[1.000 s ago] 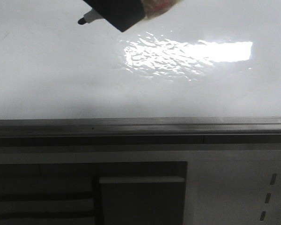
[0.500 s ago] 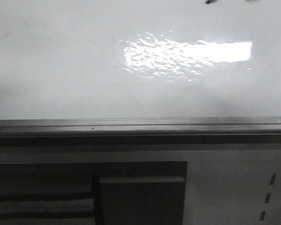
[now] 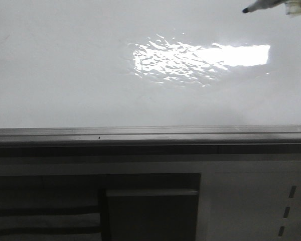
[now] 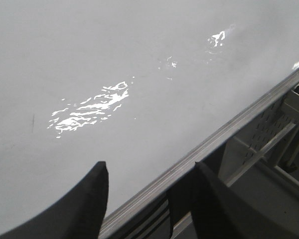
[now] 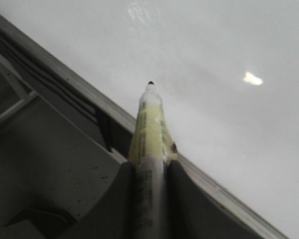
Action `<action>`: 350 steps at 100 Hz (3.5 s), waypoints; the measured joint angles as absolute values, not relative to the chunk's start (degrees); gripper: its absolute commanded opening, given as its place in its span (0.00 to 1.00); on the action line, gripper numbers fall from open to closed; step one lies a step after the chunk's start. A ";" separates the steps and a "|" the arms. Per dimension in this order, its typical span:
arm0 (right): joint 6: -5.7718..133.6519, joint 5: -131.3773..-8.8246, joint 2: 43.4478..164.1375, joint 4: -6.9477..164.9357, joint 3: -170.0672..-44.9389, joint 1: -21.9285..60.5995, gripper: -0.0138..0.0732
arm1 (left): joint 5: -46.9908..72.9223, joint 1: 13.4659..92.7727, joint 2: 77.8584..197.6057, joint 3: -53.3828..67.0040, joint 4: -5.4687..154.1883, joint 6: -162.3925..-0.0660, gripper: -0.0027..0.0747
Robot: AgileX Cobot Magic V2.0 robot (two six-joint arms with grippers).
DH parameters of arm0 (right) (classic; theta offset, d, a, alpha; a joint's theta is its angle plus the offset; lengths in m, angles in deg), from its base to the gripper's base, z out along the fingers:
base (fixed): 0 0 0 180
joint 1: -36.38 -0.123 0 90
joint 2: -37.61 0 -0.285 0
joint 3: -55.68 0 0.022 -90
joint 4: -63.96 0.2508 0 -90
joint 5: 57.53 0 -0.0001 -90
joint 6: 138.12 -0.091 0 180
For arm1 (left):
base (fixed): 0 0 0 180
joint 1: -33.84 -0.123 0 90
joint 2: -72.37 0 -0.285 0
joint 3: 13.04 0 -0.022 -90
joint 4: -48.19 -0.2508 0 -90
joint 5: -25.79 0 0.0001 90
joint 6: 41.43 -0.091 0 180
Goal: Write number 4 on whiteboard
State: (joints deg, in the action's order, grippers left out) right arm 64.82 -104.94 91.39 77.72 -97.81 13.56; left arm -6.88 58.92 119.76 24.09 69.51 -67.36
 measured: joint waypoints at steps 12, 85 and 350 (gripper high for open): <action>64.68 -110.86 97.61 79.41 -103.35 13.56 0.10 | -6.64 58.92 119.76 24.09 69.66 -67.36 0.48; 64.25 -92.25 113.68 84.76 -105.86 9.03 0.10 | -6.03 58.92 119.76 24.09 69.75 -67.36 0.48; 98.67 -110.34 108.56 82.56 -109.22 3.14 0.10 | -15.00 80.78 160.77 -2.73 76.49 -100.80 0.16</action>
State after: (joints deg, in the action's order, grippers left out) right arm 98.67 -110.34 108.56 82.56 -109.22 3.14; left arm -15.00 80.78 160.77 -2.73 76.49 -100.80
